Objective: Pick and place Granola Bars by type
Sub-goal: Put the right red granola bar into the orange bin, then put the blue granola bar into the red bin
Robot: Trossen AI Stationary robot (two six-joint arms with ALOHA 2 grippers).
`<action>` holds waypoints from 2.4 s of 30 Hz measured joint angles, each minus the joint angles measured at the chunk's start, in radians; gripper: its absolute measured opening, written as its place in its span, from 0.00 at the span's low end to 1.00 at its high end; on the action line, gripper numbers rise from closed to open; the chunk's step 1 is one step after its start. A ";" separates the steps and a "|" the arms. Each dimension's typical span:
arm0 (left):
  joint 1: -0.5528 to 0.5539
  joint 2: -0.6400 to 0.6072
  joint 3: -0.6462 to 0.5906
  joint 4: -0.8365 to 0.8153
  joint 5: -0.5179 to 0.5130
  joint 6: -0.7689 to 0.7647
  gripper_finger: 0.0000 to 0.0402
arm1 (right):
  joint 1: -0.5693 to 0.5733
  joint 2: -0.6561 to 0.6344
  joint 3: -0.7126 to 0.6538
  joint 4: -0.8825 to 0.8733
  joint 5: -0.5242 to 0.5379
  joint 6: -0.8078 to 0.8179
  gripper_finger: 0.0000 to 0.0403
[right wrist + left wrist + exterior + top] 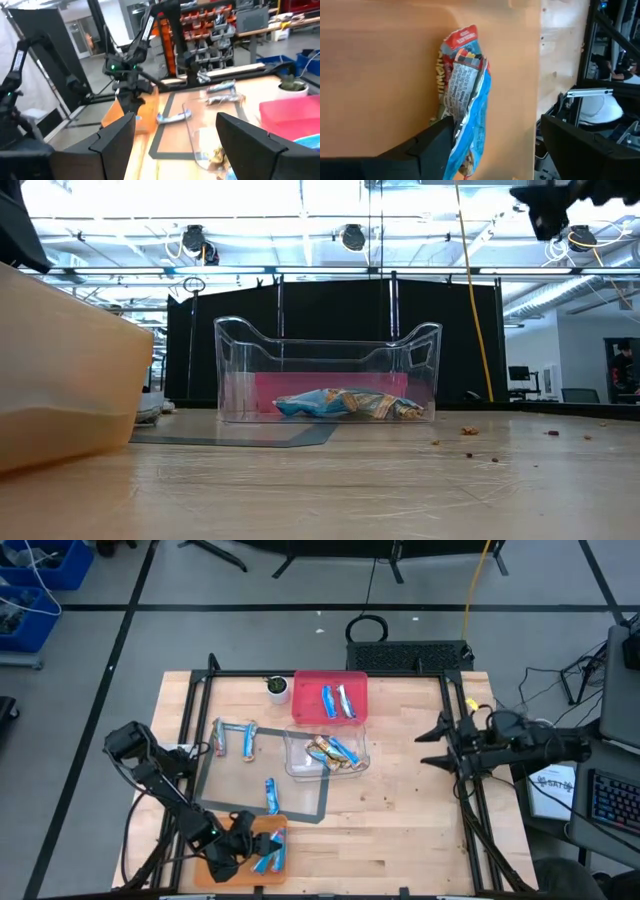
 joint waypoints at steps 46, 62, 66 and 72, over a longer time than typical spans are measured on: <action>0.038 -0.507 0.000 -0.423 -0.150 0.119 0.99 | 0.039 -0.231 -0.441 0.387 0.026 -0.004 0.66; 0.273 -0.628 0.000 -0.911 -0.066 0.289 0.99 | 0.097 -0.227 -0.517 0.421 0.134 0.034 0.66; 0.399 -0.628 0.000 -0.916 0.008 0.341 0.99 | 0.097 -0.226 -0.518 0.374 0.134 0.059 0.66; 0.526 -0.611 0.000 -0.908 0.177 0.390 0.99 | 0.097 -0.226 -0.519 0.362 0.134 0.060 0.66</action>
